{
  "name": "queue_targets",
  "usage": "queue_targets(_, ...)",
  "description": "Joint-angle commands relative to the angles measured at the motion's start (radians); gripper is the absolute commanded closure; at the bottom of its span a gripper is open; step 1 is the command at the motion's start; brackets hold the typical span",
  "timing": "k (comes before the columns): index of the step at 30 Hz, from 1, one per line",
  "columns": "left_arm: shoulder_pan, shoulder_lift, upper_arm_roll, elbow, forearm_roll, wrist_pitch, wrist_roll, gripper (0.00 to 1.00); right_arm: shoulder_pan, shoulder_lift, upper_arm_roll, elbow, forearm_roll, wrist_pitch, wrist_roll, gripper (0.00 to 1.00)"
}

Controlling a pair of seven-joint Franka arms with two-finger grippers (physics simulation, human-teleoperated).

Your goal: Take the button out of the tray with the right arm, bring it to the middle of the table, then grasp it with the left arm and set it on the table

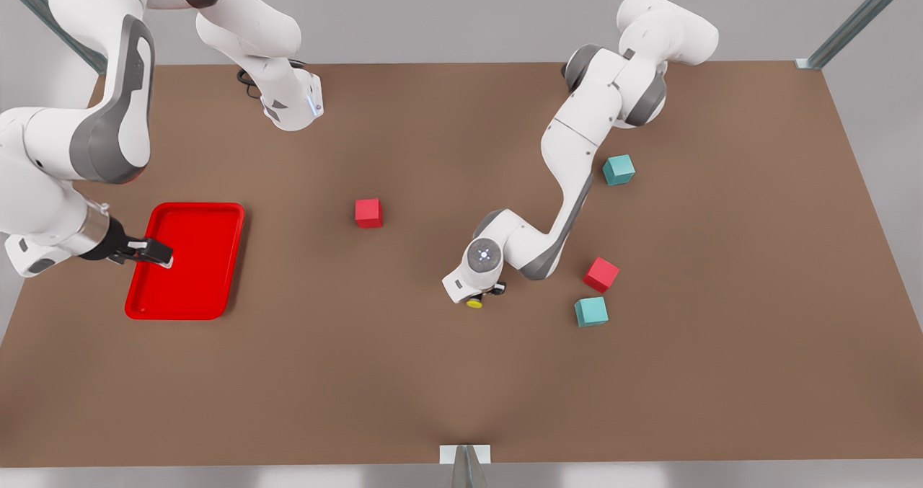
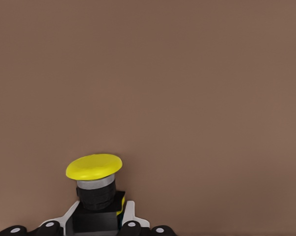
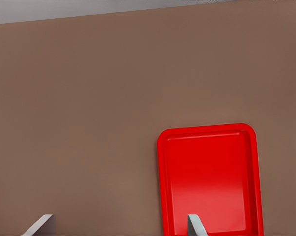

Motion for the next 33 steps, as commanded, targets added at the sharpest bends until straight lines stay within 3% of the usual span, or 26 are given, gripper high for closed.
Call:
queue_targets(1,0.001,-0.001,0.000,0.001,0.000,-0.001,-0.055,0.45,-0.003,0.002,0.000,0.006,-0.004,0.004,-0.005,0.00)
queue_targets(9,0.004,-0.008,0.001,0.002,0.002,-0.006,-0.052,0.57,-0.003,0.010,0.000,0.007,-0.002,0.065,-0.007,0.00)
queue_targets(14,0.003,-0.036,0.003,0.002,0.003,-0.030,-0.058,0.57,-0.002,0.008,0.000,0.006,-0.002,0.065,-0.005,0.00)
queue_targets(17,-0.097,-0.074,0.129,0.004,0.003,-0.236,-0.406,0.56,0.000,0.010,0.000,0.006,-0.002,0.065,-0.005,0.00)
queue_targets(19,-0.189,-0.091,0.204,0.004,0.085,-0.329,-0.964,0.57,0.000,0.010,0.000,0.006,-0.002,0.065,-0.005,0.00)
queue_targets(22,-0.470,-0.083,0.511,0.002,0.129,-0.567,-1.628,0.57,0.001,0.010,0.000,0.006,-0.004,0.065,-0.007,0.00)
queue_targets(26,-0.557,-0.064,0.509,-0.001,0.416,-0.713,-2.427,0.56,0.001,0.010,0.000,0.006,-0.004,0.067,-0.007,0.00)
queue_targets(33,-0.611,0.001,0.508,-0.110,0.574,-0.754,-2.730,0.56,-0.010,0.008,0.000,0.004,-0.002,0.088,-0.008,0.00)
